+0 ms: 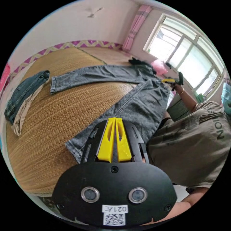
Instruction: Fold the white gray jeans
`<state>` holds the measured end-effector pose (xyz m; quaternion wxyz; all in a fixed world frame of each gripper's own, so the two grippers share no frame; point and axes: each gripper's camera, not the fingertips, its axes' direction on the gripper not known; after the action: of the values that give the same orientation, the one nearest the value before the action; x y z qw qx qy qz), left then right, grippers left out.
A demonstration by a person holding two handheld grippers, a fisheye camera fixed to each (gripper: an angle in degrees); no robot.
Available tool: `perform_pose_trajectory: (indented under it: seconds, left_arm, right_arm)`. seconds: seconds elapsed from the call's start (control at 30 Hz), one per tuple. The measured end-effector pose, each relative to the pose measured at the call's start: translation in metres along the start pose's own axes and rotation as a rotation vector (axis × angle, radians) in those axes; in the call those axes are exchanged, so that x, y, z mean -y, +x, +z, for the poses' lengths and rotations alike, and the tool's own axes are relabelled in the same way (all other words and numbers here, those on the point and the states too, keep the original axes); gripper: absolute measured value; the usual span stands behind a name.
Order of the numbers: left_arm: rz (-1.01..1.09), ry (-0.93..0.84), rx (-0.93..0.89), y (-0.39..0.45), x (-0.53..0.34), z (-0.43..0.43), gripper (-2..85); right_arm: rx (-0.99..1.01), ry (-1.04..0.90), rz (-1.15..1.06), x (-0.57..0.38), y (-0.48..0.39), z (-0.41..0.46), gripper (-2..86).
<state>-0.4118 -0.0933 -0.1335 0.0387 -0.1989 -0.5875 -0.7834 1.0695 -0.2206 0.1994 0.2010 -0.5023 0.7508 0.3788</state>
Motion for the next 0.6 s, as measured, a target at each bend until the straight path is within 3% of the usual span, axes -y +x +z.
perform_pose_trajectory:
  seconds: [0.13, 0.27, 0.4, 0.6]
  left_arm:
    - [-0.085, 0.132, 0.104, 0.032, -0.066, -0.038, 5.5]
    - [-0.302, 0.207, 0.036, 0.033, -0.122, -0.044, 7.0]
    - [-0.645, 0.430, -0.079, 0.024, -0.203, -0.042, 4.2]
    - [-0.957, 0.496, -0.104, 0.016, -0.274, -0.014, 4.8]
  right_arm:
    - [-0.128, 0.021, 0.175, -0.081, 0.000, -0.053, 3.6]
    - [-0.239, -0.093, 0.294, -0.137, -0.015, -0.060, 8.2]
    - [-0.127, 0.041, 0.696, -0.211, -0.007, -0.084, 8.4]
    - [-0.014, 0.253, 1.042, -0.300, 0.006, -0.083, 9.6]
